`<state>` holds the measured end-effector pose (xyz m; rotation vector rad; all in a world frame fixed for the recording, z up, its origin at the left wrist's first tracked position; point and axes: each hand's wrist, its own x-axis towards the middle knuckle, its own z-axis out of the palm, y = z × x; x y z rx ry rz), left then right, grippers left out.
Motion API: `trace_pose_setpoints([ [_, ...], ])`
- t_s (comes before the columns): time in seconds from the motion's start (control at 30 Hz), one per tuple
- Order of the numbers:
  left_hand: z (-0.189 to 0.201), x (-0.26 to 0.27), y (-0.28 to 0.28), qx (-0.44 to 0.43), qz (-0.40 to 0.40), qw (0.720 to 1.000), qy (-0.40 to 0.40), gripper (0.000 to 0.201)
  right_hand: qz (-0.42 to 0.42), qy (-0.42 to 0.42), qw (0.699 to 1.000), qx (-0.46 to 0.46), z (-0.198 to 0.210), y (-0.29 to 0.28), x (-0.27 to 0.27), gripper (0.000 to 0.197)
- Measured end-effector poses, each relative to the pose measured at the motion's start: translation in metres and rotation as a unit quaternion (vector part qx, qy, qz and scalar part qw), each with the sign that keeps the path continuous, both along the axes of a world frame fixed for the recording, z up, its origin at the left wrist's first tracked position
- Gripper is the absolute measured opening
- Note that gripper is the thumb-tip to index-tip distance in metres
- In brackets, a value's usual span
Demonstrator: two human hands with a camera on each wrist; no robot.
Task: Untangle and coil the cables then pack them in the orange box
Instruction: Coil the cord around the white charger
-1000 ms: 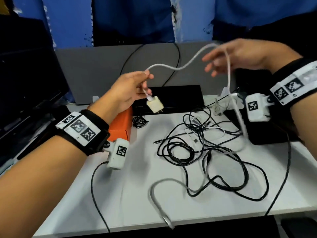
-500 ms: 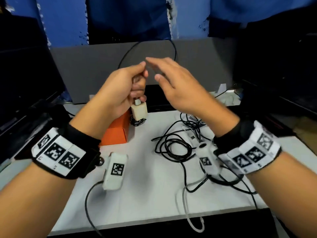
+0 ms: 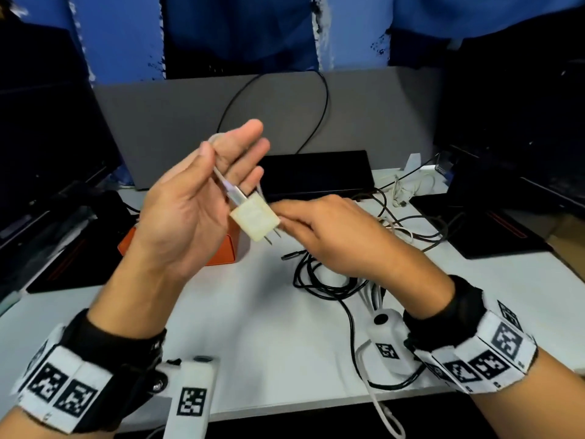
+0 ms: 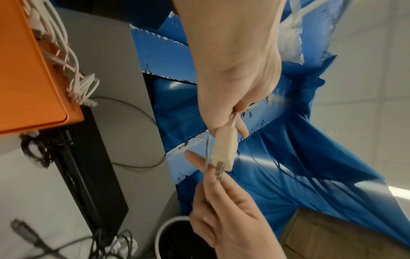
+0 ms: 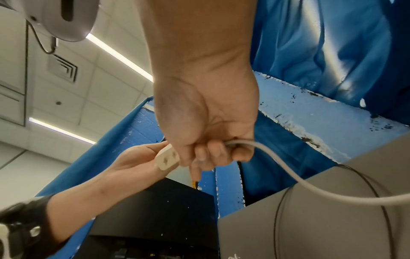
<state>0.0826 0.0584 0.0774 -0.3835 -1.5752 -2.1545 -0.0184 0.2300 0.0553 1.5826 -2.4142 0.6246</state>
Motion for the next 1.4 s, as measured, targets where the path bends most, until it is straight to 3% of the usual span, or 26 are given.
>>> trace_pose_setpoints([
  [0.17,0.006,0.010,0.001,-0.104,0.092,0.990,-0.018,0.048,0.055,0.013,0.995,0.080,0.001,0.010,0.017,0.015],
  [0.3,0.001,0.014,0.000,-0.315,0.174,0.933,-0.032,0.038,0.082,0.006,0.992,0.098,0.011,0.019,0.021,0.019],
  [0.4,-0.008,0.012,0.000,-0.450,0.113,0.884,-0.058,0.033,0.090,0.009,0.996,0.018,0.023,0.025,0.024,0.018],
  [0.43,-0.010,0.011,0.002,-0.461,0.069,0.882,-0.069,0.035,0.078,-0.002,0.997,-0.029,0.027,0.027,0.023,0.015],
  [0.53,-0.010,0.010,0.004,-0.374,-0.019,0.922,-0.103,0.040,0.044,-0.037,0.989,-0.137,0.033,0.032,0.015,0.021],
  [0.67,-0.011,0.010,0.003,-0.215,-0.095,0.968,-0.093,0.040,0.050,-0.074,0.980,-0.179,0.025,0.027,0.004,0.021],
  [0.83,-0.019,0.006,0.008,-0.132,-0.136,0.978,-0.086,0.031,0.083,-0.132,0.966,-0.205,0.016,0.015,0.001,0.024],
  [1.0,-0.018,0.006,0.019,-0.119,-0.155,0.977,-0.081,0.031,0.012,-0.067,0.961,-0.270,0.023,0.027,-0.020,0.022],
  [1.13,-0.014,0.007,0.022,-0.051,-0.123,0.989,-0.061,0.033,0.006,-0.076,0.978,-0.194,0.021,0.026,-0.018,0.025],
  [1.27,-0.007,0.004,0.010,0.021,-0.031,0.999,-0.026,0.038,-0.044,-0.043,0.998,-0.004,0.013,0.018,-0.006,0.039],
  [1.33,-0.004,0.003,0.001,-0.004,0.037,0.999,-0.003,0.035,-0.026,-0.025,0.996,0.083,0.008,0.015,0.004,0.031],
  [1.4,-0.003,0.004,-0.003,-0.134,0.148,0.980,-0.005,0.031,0.025,-0.019,0.992,0.126,0.006,0.014,0.014,0.025],
])
